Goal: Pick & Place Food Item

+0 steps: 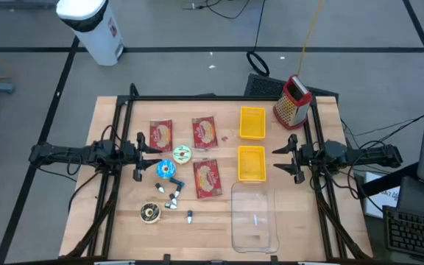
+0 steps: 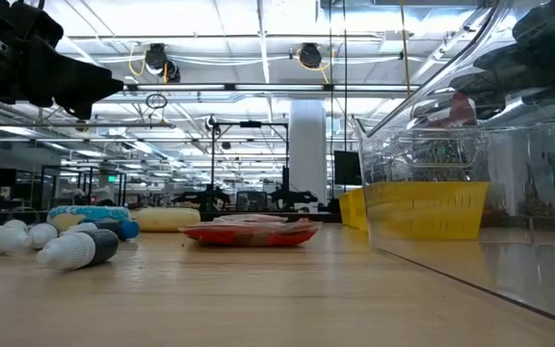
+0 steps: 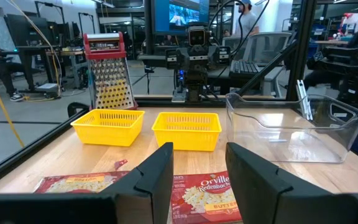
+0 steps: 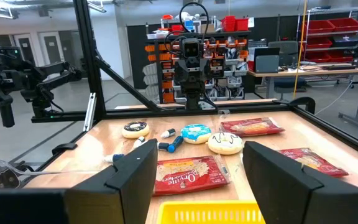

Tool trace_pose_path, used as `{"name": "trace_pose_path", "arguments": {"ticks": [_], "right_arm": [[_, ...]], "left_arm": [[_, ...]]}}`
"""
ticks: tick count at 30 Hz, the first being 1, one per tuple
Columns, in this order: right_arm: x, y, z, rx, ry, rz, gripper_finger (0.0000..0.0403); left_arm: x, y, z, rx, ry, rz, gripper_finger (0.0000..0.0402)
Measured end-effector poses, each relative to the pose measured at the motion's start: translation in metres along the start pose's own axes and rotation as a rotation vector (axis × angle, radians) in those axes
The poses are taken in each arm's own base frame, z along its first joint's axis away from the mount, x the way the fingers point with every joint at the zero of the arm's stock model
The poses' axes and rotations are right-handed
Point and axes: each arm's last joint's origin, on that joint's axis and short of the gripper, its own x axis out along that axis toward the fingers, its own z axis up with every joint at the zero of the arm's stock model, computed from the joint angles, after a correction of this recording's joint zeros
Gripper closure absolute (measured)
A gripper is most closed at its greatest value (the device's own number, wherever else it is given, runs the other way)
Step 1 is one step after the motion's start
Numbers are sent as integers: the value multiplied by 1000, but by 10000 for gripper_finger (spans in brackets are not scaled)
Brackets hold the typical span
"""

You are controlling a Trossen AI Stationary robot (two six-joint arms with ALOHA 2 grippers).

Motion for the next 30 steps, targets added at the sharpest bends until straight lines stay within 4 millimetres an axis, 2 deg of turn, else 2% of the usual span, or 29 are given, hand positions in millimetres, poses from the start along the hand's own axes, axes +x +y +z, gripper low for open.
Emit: {"name": "trace_pose_path", "arguments": {"ticks": [30], "right_arm": [[0,0,0,0,-1,0,177]], "left_arm": [[0,0,0,7,-5,10,254]]}}
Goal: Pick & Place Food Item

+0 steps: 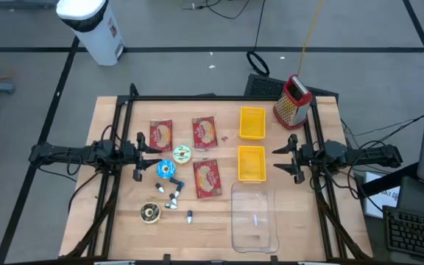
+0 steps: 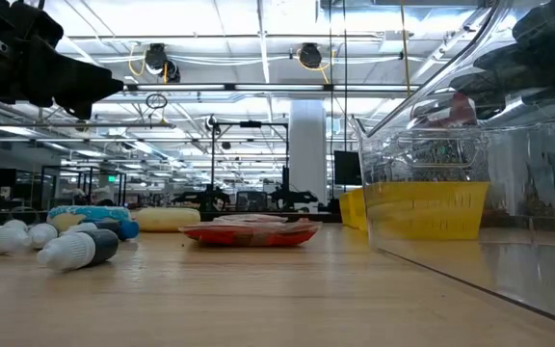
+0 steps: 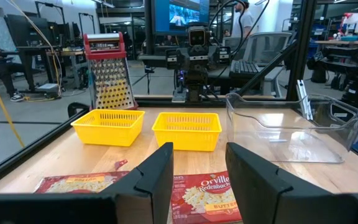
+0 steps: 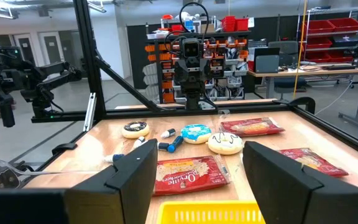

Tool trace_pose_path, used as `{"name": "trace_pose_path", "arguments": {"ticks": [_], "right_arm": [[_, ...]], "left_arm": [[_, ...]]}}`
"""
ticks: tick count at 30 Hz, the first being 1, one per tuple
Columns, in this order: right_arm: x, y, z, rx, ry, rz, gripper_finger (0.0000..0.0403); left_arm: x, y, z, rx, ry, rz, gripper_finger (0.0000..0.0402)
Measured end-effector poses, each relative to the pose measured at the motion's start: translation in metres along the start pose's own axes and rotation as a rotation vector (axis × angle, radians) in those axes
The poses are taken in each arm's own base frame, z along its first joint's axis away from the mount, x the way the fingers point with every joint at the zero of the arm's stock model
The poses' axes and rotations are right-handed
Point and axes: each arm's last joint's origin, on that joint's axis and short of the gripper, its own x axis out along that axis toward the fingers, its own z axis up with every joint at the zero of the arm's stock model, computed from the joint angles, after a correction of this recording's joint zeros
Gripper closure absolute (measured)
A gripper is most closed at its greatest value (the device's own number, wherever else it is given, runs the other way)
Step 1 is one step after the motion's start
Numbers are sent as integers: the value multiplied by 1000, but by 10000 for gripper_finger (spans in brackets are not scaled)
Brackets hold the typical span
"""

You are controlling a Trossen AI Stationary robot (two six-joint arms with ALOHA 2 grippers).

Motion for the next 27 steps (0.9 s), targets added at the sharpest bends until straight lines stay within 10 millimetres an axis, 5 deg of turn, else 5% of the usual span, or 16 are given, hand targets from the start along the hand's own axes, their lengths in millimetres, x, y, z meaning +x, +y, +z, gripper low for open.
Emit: {"name": "trace_pose_path", "arguments": {"ticks": [6,14,23,27], "right_arm": [[0,0,0,0,0,0,177],[0,0,0,0,0,0,177],[0,0,0,0,0,0,177],[0,0,0,0,0,0,176]], "left_arm": [[-1,3,10,93,-95,111,254],[-5,5,30,0,-304,140,254],[-6,6,33,-30,-341,165,254],[-9,11,37,-95,-380,358,254]]}}
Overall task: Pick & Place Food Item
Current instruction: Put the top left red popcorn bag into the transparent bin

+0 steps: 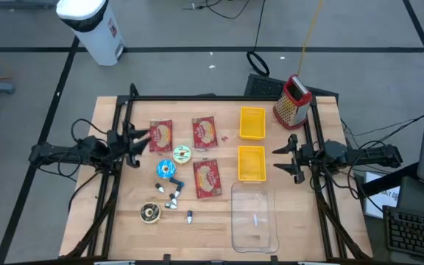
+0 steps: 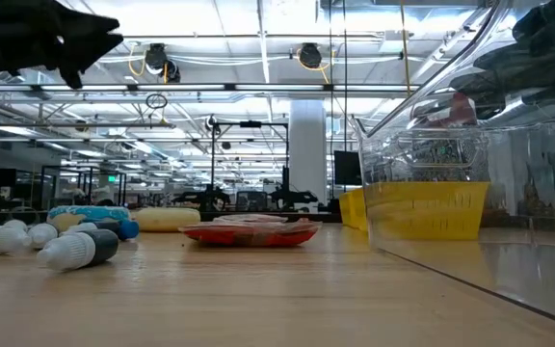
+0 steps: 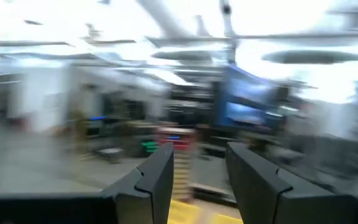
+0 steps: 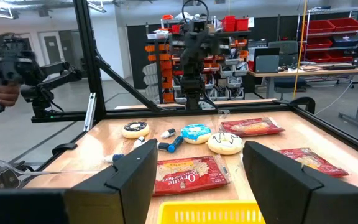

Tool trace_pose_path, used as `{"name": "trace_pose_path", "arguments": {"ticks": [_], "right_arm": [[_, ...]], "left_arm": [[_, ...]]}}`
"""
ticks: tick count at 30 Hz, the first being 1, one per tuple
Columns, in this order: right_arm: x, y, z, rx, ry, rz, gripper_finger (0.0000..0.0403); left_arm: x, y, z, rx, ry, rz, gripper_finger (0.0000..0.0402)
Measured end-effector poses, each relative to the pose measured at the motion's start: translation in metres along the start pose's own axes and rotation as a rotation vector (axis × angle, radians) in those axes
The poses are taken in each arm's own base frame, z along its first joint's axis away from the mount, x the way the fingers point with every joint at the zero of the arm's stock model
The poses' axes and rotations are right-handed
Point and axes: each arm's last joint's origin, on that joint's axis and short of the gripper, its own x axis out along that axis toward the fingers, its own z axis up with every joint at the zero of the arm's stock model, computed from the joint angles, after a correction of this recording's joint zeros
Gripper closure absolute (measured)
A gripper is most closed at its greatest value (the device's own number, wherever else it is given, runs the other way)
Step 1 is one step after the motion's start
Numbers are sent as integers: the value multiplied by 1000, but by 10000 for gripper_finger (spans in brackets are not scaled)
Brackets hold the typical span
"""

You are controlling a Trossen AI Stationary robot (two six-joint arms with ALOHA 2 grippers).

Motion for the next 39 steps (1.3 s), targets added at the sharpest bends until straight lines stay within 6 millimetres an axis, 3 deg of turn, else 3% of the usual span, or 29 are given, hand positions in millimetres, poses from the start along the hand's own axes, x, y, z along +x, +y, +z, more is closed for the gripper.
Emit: {"name": "trace_pose_path", "arguments": {"ticks": [3,8,13,17,22,28,34,39], "right_arm": [[0,0,0,0,0,0,177],[0,0,0,0,0,0,176],[0,0,0,0,0,0,176],[0,0,0,0,0,0,177],[0,0,0,0,1,0,177],[0,0,0,0,1,0,176],[0,0,0,0,1,0,177],[0,0,0,0,1,0,177]], "left_arm": [[1,6,0,-100,54,230,254],[7,6,4,-87,319,374,246],[24,4,13,-93,533,534,197],[42,8,7,-165,671,715,155],[61,24,-19,-253,880,846,132],[69,55,-50,-323,1001,1066,141],[77,76,-71,-474,1113,1024,148],[76,84,-89,-489,1201,1074,147]]}}
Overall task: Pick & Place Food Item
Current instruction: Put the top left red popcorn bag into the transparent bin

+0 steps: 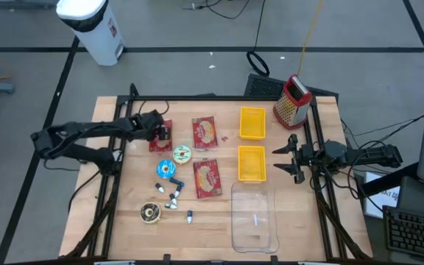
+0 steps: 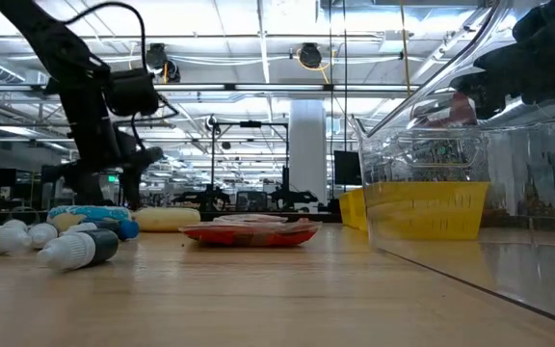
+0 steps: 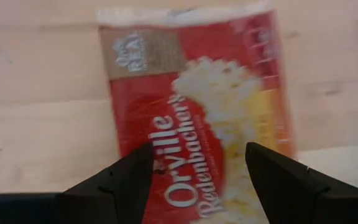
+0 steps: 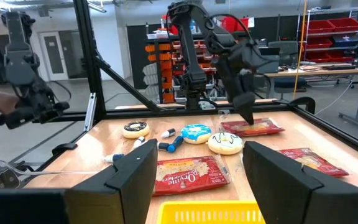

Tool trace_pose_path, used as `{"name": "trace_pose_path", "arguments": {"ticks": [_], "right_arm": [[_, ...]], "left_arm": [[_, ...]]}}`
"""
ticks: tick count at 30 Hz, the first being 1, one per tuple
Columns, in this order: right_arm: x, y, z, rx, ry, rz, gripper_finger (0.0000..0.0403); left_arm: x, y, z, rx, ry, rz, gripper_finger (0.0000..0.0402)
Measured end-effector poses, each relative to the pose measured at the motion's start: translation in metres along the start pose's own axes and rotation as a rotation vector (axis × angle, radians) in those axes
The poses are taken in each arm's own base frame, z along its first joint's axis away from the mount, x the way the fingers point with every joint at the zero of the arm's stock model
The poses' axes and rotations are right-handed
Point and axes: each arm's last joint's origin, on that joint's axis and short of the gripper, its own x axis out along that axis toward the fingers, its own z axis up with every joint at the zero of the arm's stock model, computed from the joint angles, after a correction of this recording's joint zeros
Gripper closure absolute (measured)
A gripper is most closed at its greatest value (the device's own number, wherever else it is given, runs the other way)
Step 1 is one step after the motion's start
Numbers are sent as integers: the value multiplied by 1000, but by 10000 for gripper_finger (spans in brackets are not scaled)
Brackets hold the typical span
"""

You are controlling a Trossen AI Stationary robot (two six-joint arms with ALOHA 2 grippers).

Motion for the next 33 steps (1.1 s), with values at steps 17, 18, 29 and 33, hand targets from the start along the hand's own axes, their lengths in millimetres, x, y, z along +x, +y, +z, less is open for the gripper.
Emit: {"name": "trace_pose_path", "arguments": {"ticks": [17,18,29,33], "right_arm": [[0,0,0,0,-1,0,176],[0,0,0,0,-1,0,176],[0,0,0,0,-1,0,177],[0,0,0,0,-1,0,176]], "left_arm": [[14,-2,-2,16,18,47,272],[14,-2,-2,22,15,45,296],[-1,-18,9,258,-111,-58,398],[-24,-32,16,337,-243,-88,399]]}}
